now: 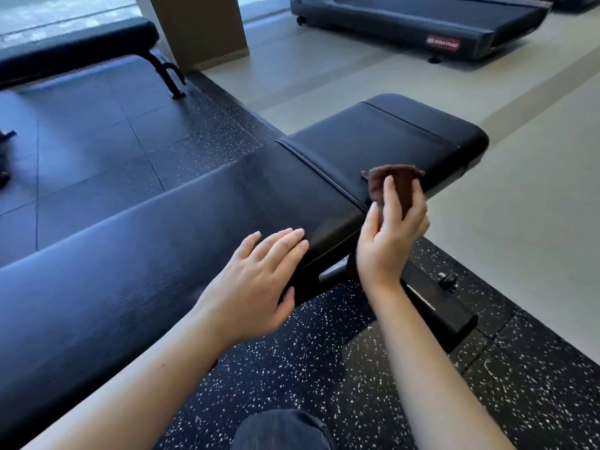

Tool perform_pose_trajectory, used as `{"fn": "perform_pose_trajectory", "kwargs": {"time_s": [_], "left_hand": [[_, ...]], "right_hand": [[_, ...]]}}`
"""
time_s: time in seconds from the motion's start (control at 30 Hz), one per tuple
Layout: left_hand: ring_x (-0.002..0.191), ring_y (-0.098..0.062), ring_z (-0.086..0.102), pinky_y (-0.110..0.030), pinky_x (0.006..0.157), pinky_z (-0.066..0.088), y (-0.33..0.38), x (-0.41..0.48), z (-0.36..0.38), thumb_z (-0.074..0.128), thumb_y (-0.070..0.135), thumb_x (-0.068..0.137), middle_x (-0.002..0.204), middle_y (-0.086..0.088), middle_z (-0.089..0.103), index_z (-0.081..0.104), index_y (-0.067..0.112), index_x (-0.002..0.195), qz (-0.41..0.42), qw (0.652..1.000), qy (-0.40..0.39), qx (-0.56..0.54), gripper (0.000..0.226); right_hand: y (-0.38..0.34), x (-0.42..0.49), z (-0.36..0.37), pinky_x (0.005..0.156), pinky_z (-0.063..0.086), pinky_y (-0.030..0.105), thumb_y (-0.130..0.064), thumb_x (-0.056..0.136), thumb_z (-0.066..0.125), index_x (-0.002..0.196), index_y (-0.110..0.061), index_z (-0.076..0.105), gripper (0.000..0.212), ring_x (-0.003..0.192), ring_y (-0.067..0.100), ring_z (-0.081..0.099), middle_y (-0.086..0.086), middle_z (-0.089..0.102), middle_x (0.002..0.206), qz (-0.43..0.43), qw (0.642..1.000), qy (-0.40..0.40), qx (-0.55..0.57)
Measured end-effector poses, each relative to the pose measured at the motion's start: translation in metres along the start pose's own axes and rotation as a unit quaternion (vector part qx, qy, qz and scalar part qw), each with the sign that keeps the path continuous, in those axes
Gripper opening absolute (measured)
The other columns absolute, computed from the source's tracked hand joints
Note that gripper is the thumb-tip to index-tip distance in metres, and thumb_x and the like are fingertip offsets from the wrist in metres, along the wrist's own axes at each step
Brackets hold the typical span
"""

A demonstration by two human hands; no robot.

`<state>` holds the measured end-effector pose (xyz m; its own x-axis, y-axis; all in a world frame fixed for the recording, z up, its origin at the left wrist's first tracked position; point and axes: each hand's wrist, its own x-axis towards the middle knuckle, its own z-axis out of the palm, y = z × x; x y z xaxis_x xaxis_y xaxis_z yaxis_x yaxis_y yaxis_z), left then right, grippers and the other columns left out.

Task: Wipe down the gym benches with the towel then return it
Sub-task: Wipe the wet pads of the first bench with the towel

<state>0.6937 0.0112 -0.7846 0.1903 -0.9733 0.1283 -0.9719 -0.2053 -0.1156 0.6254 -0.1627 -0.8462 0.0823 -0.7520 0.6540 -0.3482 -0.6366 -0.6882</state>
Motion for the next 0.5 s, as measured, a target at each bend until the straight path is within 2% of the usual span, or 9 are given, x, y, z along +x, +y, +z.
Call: {"fn": "perform_pose_trajectory", "kwargs": {"time_s": [0.1,0.2,0.27,0.37,0.5], "left_hand": [[0.124,-0.025,0.048,-0.047,0.100,0.040,0.000,0.000,0.001,0.042,0.029,0.078,0.136,-0.010,0.050,0.054,0.005,0.127,-0.001,1.000,0.009,-0.010,0.057],[0.124,-0.025,0.049,-0.047,0.101,0.037,0.001,-0.002,0.001,0.045,0.026,0.076,0.134,-0.009,0.052,0.055,0.004,0.126,-0.013,0.999,0.026,-0.031,0.056],[0.125,-0.026,0.048,-0.047,0.104,0.033,0.001,-0.003,-0.001,0.050,0.022,0.073,0.134,-0.009,0.052,0.056,0.003,0.125,-0.020,0.998,0.040,-0.048,0.055],[0.127,-0.028,0.046,-0.047,0.106,0.027,0.004,-0.012,-0.005,0.055,0.019,0.071,0.134,-0.011,0.052,0.057,0.002,0.123,-0.045,0.996,0.063,-0.049,0.055],[0.127,-0.031,0.045,-0.055,0.104,0.024,-0.006,-0.054,-0.002,0.042,0.033,0.077,0.134,-0.014,0.051,0.057,0.002,0.124,-0.088,0.994,0.064,0.017,0.058]], "right_hand": [[-0.008,0.001,0.003,0.096,0.032,0.034,-0.002,0.088,0.055,0.120,-0.004,0.060,0.033,0.109,0.049,0.047,0.030,0.043,0.132,0.045,0.999,0.015,0.008],[-0.027,-0.018,0.006,0.099,0.034,0.042,-0.005,0.089,0.054,0.121,-0.005,0.059,0.033,0.115,0.046,0.046,0.030,0.042,0.134,0.091,0.995,0.039,0.016],[-0.038,-0.035,0.007,0.100,0.033,0.043,-0.006,0.089,0.054,0.121,-0.005,0.059,0.032,0.118,0.044,0.046,0.030,0.042,0.134,0.093,0.994,0.051,0.016],[-0.055,-0.066,0.003,0.099,0.035,0.045,-0.009,0.090,0.052,0.119,-0.005,0.061,0.030,0.115,0.044,0.047,0.031,0.043,0.132,0.037,0.999,0.027,0.023],[-0.042,-0.059,-0.007,0.097,0.037,0.046,-0.010,0.089,0.054,0.114,-0.004,0.064,0.028,0.106,0.048,0.050,0.032,0.048,0.127,-0.103,0.994,-0.028,-0.002]]}}
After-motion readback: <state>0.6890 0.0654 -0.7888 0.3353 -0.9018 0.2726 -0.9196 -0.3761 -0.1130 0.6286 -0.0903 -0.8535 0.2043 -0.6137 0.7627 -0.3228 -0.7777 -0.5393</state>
